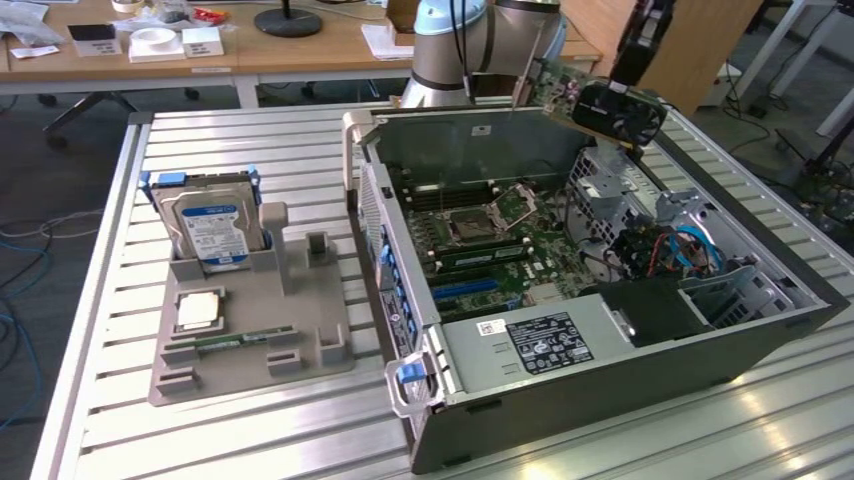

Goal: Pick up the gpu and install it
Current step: 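Insert the gpu into the slot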

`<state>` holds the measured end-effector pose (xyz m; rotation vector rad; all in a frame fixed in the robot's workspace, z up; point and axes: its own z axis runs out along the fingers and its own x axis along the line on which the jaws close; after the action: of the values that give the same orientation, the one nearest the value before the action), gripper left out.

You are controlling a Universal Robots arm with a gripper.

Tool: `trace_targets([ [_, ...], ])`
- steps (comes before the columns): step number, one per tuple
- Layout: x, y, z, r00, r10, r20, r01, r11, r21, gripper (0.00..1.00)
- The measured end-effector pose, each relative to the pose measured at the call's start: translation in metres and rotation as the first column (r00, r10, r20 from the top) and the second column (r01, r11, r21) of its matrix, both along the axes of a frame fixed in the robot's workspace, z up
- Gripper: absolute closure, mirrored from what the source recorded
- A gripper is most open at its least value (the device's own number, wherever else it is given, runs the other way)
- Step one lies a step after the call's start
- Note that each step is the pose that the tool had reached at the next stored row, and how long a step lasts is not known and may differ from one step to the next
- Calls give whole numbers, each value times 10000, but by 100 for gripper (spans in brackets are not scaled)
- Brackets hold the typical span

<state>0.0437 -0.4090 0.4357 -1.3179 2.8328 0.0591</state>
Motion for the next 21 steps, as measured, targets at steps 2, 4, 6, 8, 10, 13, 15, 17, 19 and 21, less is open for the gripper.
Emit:
trace_targets([
  [2,0,0,-1,9997,247,0,-247,9997,0,73],
  [4,0,0,-2,9989,478,0,-478,9989,1,73],
  [6,0,0,-3,9975,708,0,-708,9975,1,73],
  [8,0,0,-3,9961,877,0,-877,9961,0,73],
  [10,0,0,-3,9959,901,0,-901,9959,0,73],
  [13,0,0,-3,9959,902,0,-902,9959,1,73],
  [15,0,0,-3,9959,902,0,-902,9959,1,73],
  [17,0,0,-3,9959,902,0,-902,9959,0,73],
  [19,0,0,-3,9959,902,0,-902,9959,1,73],
  [21,0,0,-4,9957,929,0,-929,9957,1,73],
])
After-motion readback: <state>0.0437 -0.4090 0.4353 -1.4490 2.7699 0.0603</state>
